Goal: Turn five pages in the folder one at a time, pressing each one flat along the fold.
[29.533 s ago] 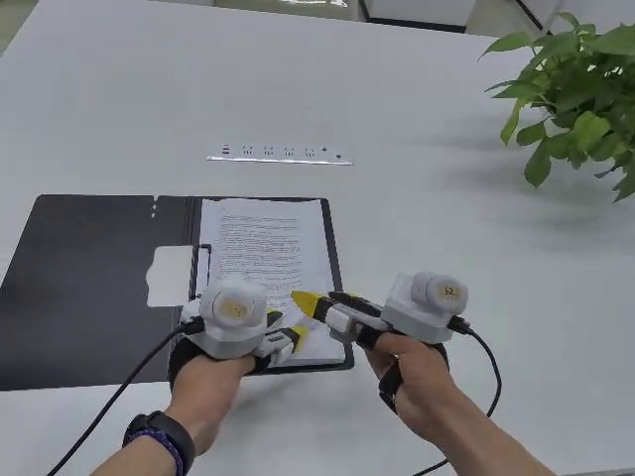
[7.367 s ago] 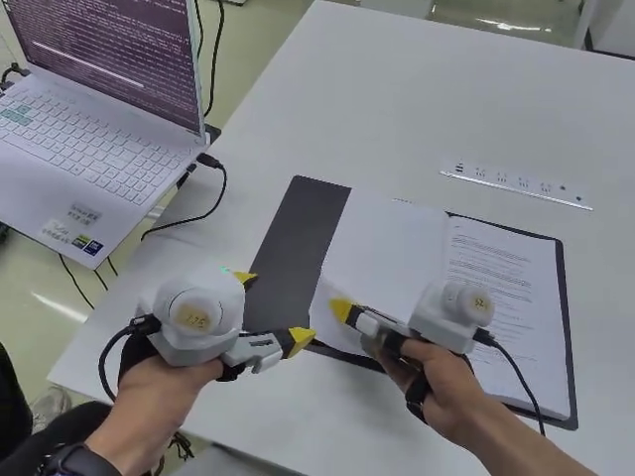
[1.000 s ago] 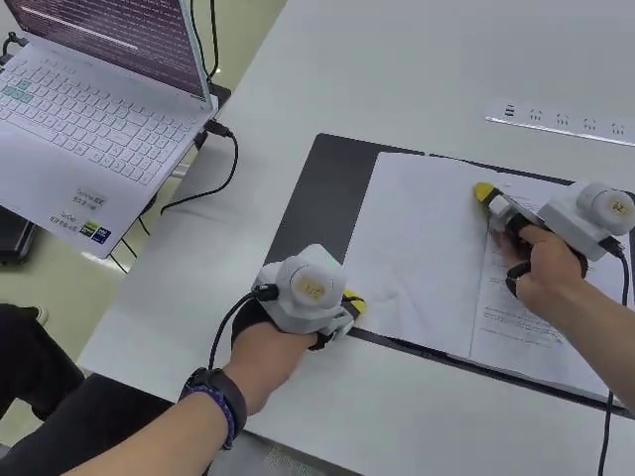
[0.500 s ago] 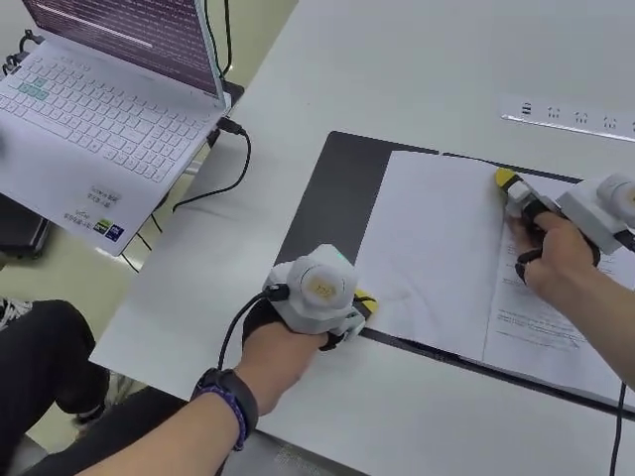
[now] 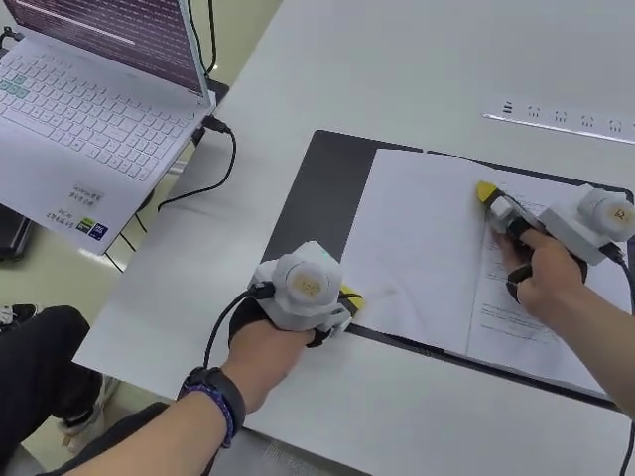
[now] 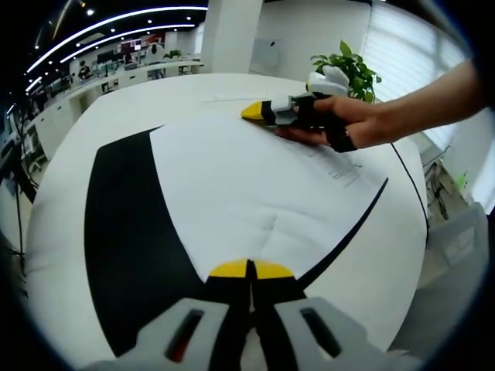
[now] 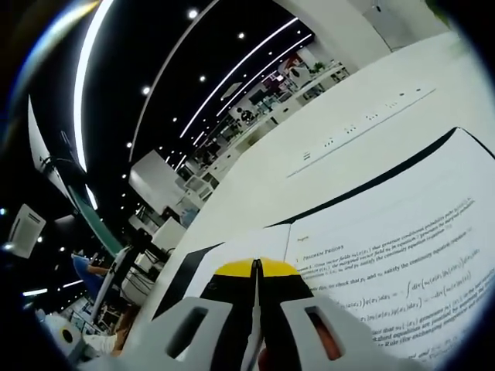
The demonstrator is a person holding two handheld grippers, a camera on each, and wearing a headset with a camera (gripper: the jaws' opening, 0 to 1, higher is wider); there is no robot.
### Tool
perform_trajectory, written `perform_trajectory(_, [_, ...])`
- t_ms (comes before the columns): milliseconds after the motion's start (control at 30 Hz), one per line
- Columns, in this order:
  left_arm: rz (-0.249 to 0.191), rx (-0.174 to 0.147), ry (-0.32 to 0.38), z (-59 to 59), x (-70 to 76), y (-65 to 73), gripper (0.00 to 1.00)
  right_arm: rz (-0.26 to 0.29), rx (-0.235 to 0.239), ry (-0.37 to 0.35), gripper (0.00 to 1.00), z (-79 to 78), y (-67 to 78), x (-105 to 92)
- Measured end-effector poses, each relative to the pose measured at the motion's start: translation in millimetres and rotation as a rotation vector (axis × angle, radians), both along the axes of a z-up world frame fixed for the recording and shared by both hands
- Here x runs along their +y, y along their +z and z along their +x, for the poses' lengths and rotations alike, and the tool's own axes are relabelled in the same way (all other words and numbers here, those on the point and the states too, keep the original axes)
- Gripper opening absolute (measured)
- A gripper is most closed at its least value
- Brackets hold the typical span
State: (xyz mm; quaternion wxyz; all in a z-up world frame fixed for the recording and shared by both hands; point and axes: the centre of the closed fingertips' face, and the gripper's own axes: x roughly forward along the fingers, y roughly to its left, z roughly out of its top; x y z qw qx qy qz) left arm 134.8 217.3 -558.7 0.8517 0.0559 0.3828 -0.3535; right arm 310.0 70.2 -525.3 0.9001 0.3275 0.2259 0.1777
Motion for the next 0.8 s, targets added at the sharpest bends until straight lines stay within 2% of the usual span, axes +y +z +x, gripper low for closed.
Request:
perform_trajectory(133, [0.001,0.0,-0.002,-0.1,-0.1,0.0,0.0,-0.014,-0.007,0.016,0.0,-6.8,0.2,3.3])
perform_trajectory(300, [-0.01,0.002,0.002,-0.3,0.1,0.2,0.0,-0.039,-0.004,0.031,0.0,-7.0,-3.1,3.5])
perform_trajectory(400, [-0.007,0.0,0.001,-0.4,0.2,-0.1,0.0,-0.005,0.003,0.029,0.0,-11.3,-4.9,2.7])
perform_trajectory(533, [-0.011,0.0,0.003,-0.5,0.4,0.0,0.0,-0.015,0.003,0.064,0.0,-19.9,-5.2,4.9])
perform_trajectory(800, [-0.014,0.002,0.0,-0.2,0.1,-0.5,0.0,0.008,0.003,0.054,0.0,-42.1,-5.9,2.9])
